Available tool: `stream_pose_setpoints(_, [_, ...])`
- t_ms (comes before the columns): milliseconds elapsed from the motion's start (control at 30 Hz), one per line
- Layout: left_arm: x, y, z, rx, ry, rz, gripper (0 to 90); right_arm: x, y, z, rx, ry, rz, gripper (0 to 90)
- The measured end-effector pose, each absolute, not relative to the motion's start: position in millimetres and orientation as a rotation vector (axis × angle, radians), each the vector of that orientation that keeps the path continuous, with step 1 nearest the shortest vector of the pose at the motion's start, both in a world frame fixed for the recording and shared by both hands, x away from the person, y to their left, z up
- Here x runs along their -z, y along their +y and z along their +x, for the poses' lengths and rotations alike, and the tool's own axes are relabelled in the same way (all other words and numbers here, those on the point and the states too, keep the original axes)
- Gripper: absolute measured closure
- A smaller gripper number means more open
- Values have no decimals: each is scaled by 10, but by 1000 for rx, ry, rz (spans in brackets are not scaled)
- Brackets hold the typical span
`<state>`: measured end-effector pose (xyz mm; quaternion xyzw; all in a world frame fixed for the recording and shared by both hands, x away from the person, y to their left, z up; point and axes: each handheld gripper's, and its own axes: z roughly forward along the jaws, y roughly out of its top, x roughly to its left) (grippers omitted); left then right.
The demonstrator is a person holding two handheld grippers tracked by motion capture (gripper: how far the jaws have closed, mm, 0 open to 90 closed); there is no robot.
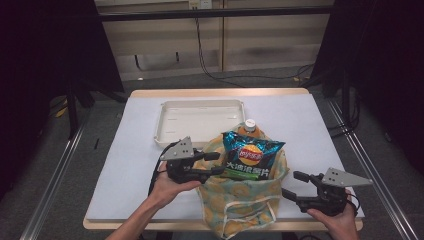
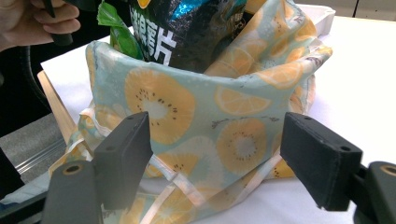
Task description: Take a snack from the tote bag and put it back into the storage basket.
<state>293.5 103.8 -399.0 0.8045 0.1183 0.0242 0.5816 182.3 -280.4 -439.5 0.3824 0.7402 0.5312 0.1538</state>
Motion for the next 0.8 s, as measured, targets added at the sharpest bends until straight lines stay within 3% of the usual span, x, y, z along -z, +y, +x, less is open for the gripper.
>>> stream_pose_setpoints(367, [4115, 905, 2975, -19, 243, 1923, 583, 4407, -2770, 1846, -1523, 2140, 1089, 244])
stream_pose_setpoints(633, [4167, 865, 2962, -31, 231, 1955, 537, 4412, -2779, 1841, -1520, 2140, 1089, 247])
stream_pose_setpoints(800, [4183, 818, 2975, -32, 234, 1951, 462, 4413, -2770, 1849, -1507, 2138, 1090, 248])
